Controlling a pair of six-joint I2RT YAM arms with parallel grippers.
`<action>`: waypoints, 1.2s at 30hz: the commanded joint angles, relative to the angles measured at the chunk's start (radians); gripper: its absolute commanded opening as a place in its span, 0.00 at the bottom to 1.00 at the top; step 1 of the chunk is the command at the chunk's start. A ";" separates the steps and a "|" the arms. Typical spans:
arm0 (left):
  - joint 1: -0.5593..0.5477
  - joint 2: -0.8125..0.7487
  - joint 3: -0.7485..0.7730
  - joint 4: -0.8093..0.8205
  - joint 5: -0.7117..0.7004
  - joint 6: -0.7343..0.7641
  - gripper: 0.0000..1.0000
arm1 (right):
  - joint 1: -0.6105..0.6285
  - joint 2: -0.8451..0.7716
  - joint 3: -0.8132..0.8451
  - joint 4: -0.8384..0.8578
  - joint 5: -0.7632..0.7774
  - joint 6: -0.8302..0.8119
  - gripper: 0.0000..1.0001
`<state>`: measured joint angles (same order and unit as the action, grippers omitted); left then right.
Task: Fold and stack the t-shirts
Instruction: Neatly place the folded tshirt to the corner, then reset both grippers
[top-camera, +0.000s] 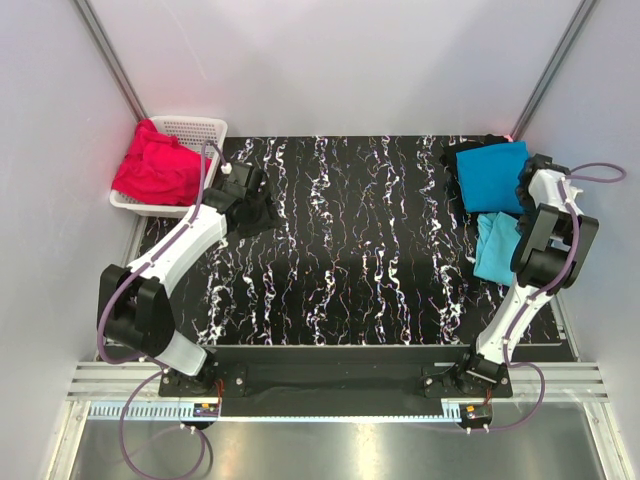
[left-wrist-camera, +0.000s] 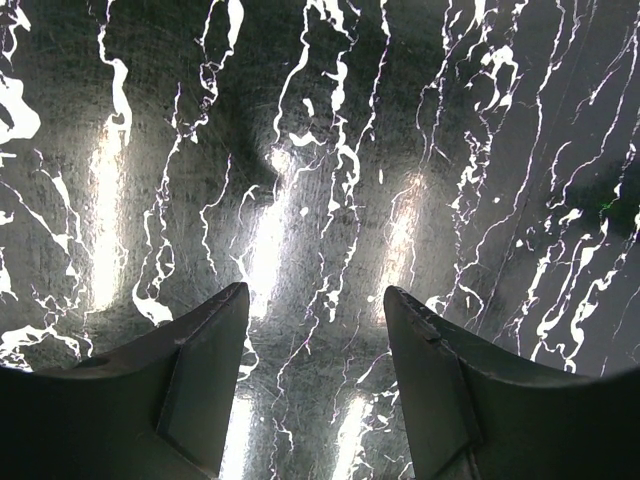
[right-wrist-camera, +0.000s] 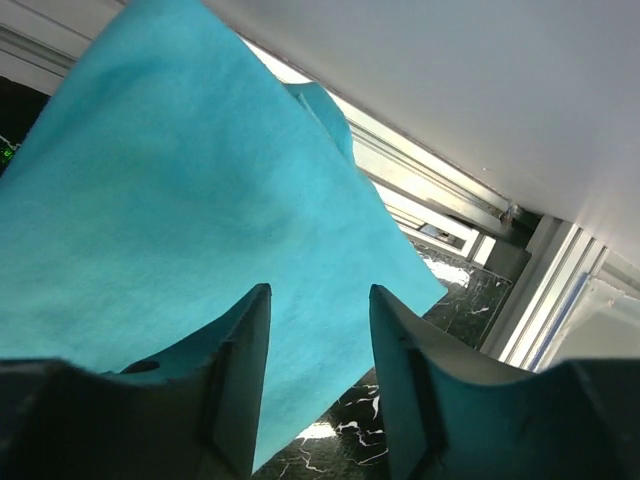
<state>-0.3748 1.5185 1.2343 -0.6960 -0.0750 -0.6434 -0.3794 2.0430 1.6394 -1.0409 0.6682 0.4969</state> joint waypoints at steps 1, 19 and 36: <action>0.004 -0.015 0.045 0.015 -0.006 0.017 0.62 | 0.005 -0.052 0.014 0.024 0.016 0.005 0.52; 0.004 -0.044 0.033 0.010 -0.071 0.030 0.62 | 0.250 -0.480 -0.206 0.315 -0.542 -0.101 0.57; 0.079 0.084 0.236 -0.085 -0.386 0.039 0.62 | 0.566 -0.572 -0.417 0.441 -0.785 -0.086 0.55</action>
<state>-0.3271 1.5585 1.3170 -0.7654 -0.3004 -0.6262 0.1364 1.4952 1.2057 -0.6636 -0.0624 0.4076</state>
